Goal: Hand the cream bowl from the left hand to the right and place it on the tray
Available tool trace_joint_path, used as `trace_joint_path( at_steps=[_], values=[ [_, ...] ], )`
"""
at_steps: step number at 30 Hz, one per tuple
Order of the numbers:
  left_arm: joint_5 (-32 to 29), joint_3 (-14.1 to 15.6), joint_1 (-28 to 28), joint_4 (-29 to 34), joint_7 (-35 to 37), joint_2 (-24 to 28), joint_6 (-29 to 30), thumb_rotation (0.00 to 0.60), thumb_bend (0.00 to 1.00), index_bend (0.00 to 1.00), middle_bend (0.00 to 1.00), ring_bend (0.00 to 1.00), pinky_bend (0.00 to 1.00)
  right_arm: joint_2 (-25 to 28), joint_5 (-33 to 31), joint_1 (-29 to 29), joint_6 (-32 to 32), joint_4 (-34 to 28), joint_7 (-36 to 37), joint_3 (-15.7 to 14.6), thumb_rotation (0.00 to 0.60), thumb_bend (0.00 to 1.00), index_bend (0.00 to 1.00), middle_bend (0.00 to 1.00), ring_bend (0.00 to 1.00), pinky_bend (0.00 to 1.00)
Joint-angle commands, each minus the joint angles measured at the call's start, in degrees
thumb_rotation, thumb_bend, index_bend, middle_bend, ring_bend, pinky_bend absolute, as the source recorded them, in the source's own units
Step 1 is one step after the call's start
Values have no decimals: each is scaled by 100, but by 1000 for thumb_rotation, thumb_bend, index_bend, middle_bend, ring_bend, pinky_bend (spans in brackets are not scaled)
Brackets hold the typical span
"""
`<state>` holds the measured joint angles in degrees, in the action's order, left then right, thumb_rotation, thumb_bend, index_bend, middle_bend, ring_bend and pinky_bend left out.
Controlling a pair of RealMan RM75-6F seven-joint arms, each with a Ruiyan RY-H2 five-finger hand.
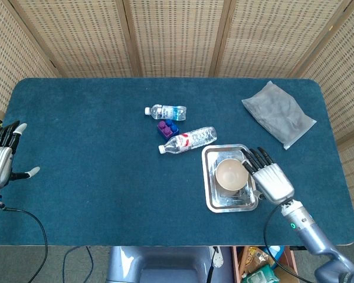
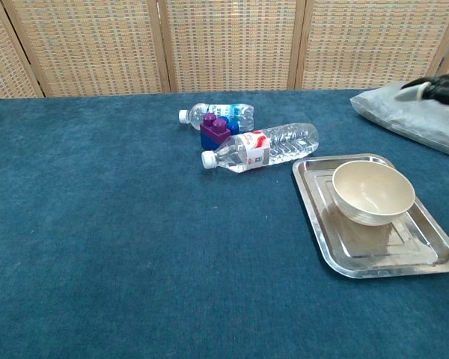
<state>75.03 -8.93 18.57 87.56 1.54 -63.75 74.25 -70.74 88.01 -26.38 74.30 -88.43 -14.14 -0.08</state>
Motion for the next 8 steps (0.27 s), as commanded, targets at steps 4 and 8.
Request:
trace_joint_path(
  at_steps=[4, 8],
  values=[
    [311, 245, -258, -40, -30, -78, 323, 600, 0, 0, 0, 0, 0, -9, -62, 1135, 1578, -71, 333, 61, 600, 0, 0, 0, 0, 0],
    [469, 349, -413, -60, -82, -116, 552, 600, 0, 0, 0, 0, 0, -296, -111, 1464, 1973, 420, 407, 102, 600, 0, 0, 0, 0, 0]
  ],
)
